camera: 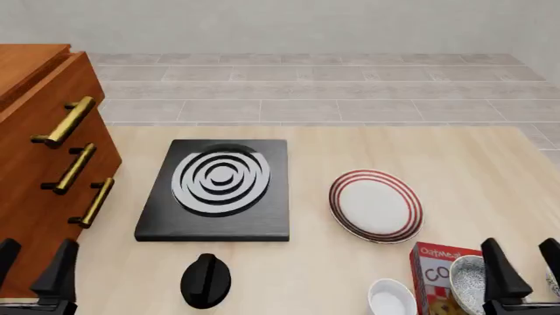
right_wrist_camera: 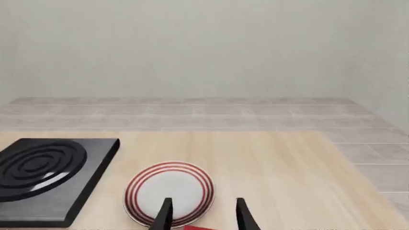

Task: Pick the akita bowl on the cookies box and place it on the plate.

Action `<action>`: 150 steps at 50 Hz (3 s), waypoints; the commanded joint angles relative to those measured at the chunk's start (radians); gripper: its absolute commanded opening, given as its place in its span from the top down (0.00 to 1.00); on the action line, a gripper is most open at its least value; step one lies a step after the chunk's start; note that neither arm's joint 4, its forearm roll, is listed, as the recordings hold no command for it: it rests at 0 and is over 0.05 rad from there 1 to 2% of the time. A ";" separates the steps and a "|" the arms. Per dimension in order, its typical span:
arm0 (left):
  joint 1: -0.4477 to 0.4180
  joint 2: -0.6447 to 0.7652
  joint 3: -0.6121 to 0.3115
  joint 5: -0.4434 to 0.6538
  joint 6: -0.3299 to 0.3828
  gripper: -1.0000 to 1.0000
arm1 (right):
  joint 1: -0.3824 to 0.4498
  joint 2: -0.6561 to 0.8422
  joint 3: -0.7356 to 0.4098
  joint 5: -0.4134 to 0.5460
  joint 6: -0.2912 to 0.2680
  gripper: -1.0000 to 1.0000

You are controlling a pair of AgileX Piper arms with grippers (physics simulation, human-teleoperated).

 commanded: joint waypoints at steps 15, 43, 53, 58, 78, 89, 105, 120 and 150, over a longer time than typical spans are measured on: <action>0.000 0.000 0.000 0.000 0.000 0.00 | -0.005 0.052 0.002 -0.012 0.009 0.00; 0.000 0.000 0.000 0.000 0.000 0.00 | -0.038 0.170 -0.506 0.339 0.017 0.00; 0.000 0.000 0.000 0.000 0.000 0.00 | -0.141 0.323 -0.776 0.538 -0.020 0.00; 0.000 0.000 0.000 0.000 0.000 0.00 | -0.088 0.377 -0.852 0.620 0.004 0.00; 0.000 0.000 0.000 0.000 0.000 0.00 | -0.147 0.489 -1.035 0.898 -0.005 0.00; 0.000 0.000 0.000 0.000 0.000 0.00 | -0.194 0.495 -1.059 1.003 -0.006 0.00; 0.000 0.000 0.000 0.000 0.000 0.00 | -0.254 0.434 -0.977 1.044 -0.021 0.00; 0.000 0.000 0.000 0.000 0.000 0.00 | -0.313 0.366 -0.809 1.018 -0.016 0.00; 0.000 0.000 0.000 0.000 0.000 0.00 | -0.400 0.375 -0.630 0.912 0.046 0.00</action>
